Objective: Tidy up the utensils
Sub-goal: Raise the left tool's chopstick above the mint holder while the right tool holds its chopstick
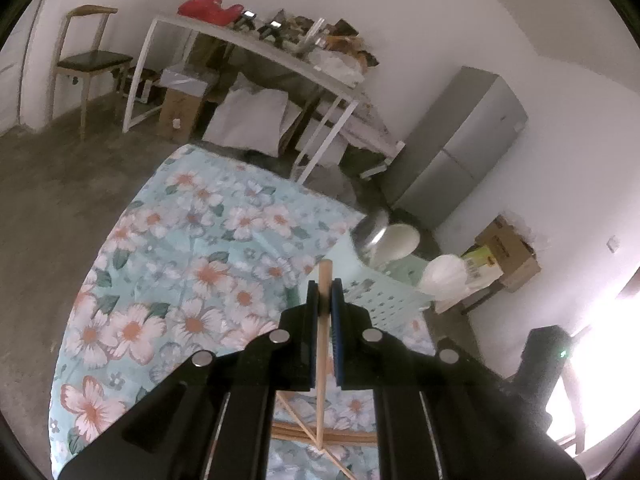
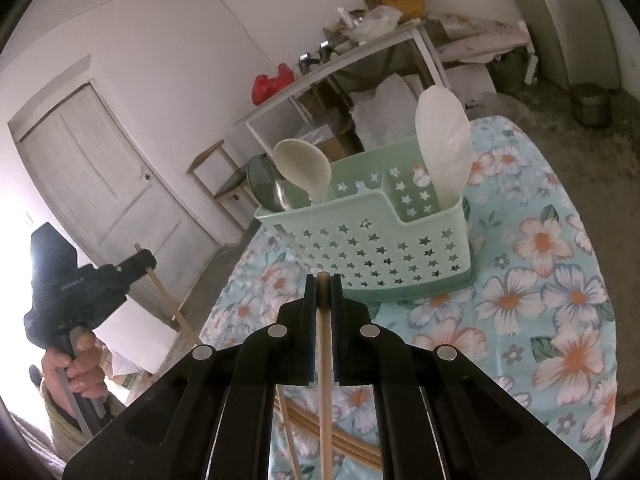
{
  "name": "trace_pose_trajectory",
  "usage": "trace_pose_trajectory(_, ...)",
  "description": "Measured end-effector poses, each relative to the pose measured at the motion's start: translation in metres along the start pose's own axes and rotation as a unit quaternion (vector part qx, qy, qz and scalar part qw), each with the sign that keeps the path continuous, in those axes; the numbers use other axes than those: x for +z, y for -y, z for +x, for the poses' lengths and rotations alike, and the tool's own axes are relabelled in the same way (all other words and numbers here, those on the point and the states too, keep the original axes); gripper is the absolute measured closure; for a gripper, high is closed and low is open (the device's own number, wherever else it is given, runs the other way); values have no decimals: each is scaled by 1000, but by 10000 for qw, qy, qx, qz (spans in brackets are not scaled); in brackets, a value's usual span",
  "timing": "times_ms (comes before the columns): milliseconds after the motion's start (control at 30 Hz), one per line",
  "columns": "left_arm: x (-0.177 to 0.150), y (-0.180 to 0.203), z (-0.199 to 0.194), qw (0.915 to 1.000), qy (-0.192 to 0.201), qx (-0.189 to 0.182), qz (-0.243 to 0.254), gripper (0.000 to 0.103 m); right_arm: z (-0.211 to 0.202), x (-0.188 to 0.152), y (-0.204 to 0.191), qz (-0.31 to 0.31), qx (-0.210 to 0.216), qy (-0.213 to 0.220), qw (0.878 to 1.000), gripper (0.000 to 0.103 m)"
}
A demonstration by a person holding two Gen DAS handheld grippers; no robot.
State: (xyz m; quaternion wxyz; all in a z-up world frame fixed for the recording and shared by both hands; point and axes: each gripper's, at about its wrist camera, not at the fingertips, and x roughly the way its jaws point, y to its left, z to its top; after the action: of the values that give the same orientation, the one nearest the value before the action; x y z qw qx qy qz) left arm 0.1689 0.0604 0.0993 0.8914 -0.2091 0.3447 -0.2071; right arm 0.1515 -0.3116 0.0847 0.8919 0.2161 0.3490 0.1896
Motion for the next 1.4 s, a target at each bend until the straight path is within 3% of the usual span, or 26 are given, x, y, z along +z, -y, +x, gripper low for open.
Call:
trace_pose_trajectory(500, 28, 24, -18, 9974, 216, -682, 83, 98, -2, 0, 2, 32, -2, 45, 10000, 98)
trace_pose_trajectory(1000, 64, 71, -24, 9872, 569, -1427, 435, 98, -7, 3, 8, 81, -52, 120, 9999, 98)
trace_pose_trajectory(1400, 101, 120, -14, 9729, 1403, -1602, 897, 98, -5, 4, 15, 138, -91, 108, 9998, 98)
